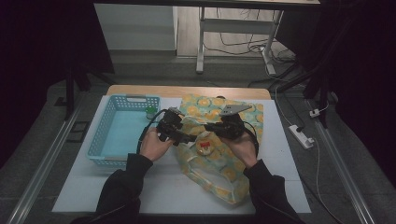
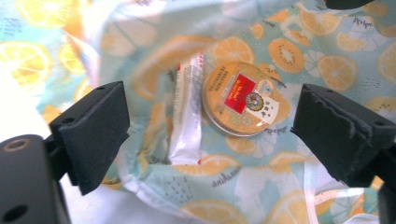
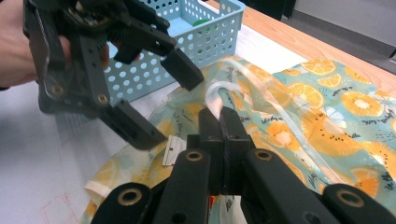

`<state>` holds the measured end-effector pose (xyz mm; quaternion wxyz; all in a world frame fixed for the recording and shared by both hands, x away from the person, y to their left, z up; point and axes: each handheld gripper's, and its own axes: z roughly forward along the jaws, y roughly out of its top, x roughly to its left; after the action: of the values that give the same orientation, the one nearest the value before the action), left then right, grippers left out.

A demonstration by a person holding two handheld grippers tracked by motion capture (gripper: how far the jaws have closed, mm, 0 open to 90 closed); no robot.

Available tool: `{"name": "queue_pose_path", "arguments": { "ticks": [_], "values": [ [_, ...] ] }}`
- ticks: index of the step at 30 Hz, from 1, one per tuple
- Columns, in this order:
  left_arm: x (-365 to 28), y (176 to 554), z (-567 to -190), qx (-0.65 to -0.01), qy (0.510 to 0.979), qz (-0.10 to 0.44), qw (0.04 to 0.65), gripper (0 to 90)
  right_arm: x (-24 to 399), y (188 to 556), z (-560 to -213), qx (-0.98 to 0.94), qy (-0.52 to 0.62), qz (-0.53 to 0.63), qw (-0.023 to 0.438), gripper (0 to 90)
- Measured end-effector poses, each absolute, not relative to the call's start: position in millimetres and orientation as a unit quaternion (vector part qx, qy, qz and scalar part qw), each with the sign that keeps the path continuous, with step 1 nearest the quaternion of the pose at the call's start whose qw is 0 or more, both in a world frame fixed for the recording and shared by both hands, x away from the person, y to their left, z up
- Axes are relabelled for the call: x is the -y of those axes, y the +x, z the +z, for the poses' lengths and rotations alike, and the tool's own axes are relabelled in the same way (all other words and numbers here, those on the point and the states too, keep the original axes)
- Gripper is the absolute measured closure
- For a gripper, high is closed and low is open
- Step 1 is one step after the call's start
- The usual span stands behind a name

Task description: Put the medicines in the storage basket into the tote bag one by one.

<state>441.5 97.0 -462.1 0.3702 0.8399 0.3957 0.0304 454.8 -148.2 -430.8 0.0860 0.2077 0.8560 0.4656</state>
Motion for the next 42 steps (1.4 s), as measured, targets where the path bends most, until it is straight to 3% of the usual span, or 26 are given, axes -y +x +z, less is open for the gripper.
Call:
{"name": "queue_pose_path", "arguments": {
  "ticks": [8,32,42],
  "values": [
    [-117,436,-453,-0.391,0.836,0.045,0.383,0.1,149,455,-431,-0.856,0.207,0.465,0.086,90.0],
    [-216,445,-439,-0.45,0.799,0.094,0.387,0.0,149,456,-432,-0.857,0.208,0.464,0.086,90.0],
    [-231,462,-451,-0.476,0.793,0.127,0.358,0.0,149,456,-432,-0.857,0.208,0.464,0.086,90.0]
  ]
}}
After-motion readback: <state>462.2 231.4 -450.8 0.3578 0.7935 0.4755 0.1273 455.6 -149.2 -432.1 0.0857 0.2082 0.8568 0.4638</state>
